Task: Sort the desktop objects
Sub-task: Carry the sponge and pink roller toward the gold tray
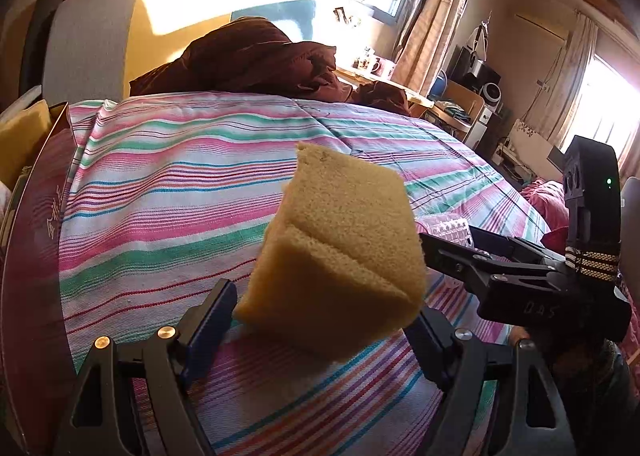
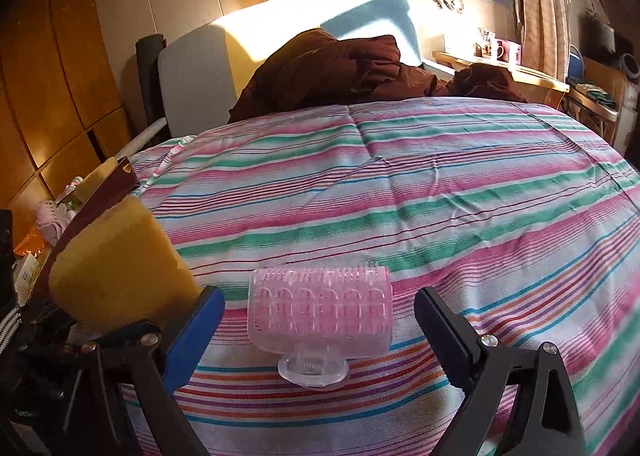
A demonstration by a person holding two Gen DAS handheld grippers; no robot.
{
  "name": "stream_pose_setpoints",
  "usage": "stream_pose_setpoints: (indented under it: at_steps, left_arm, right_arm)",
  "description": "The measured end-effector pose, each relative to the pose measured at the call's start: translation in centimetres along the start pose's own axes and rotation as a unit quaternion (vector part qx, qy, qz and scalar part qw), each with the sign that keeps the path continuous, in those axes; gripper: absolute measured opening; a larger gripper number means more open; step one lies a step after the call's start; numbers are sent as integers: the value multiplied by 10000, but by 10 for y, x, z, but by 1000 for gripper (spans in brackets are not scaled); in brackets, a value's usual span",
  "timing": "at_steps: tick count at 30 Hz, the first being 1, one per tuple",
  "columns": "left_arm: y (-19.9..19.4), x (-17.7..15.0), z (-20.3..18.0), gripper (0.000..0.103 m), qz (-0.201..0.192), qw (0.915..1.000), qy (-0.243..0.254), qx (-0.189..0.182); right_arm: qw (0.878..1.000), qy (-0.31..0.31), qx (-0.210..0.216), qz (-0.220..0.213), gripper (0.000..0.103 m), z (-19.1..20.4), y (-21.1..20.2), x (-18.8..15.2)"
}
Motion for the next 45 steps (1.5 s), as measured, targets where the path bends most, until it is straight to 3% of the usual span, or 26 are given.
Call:
stream_pose_setpoints:
  at_steps: [6,16,25,31,36,40,45]
  left_arm:
    - [-1,0,-1,82,-2,10000,1,-2]
    - [-2,-1,-2,82,-16,10000,-13,5]
    - [-10,5,-5,80,-107,9998,112,152]
    - [-14,11,-7,79,-172,9992,256,251]
    - [-17,16,-9,71,-227,9985,376,334]
    - [-19,19,-11,59,-241,9978,457,411]
    - [-20,17,-15,55,-296,9967,545,526]
  right_arm:
    - [9997,152,-151,107,81,-8,6,-3]
    - [9996,-50,-238,141,82,-3,13,-4]
    - [9998,181,32,-1,84,-6,10,-2]
    - [9997,213,23,-81,79,-5,7,-2]
    - [9997,189,-13,-124,73,-6,5,-3]
    - [9997,103,-61,-193,70,-5,2,-3]
    - [9997,-39,-122,-215,69,-2,1,-3]
Point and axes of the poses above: each gripper's, at about its wrist camera, not at the fingertips, and y roughly the way its jaws point, z to its left, x to its top, the point moved 8 cm from there along y, roughly the way its jaws point, and after that the axes turned 7 degrees about x, right-handed, at the moved point
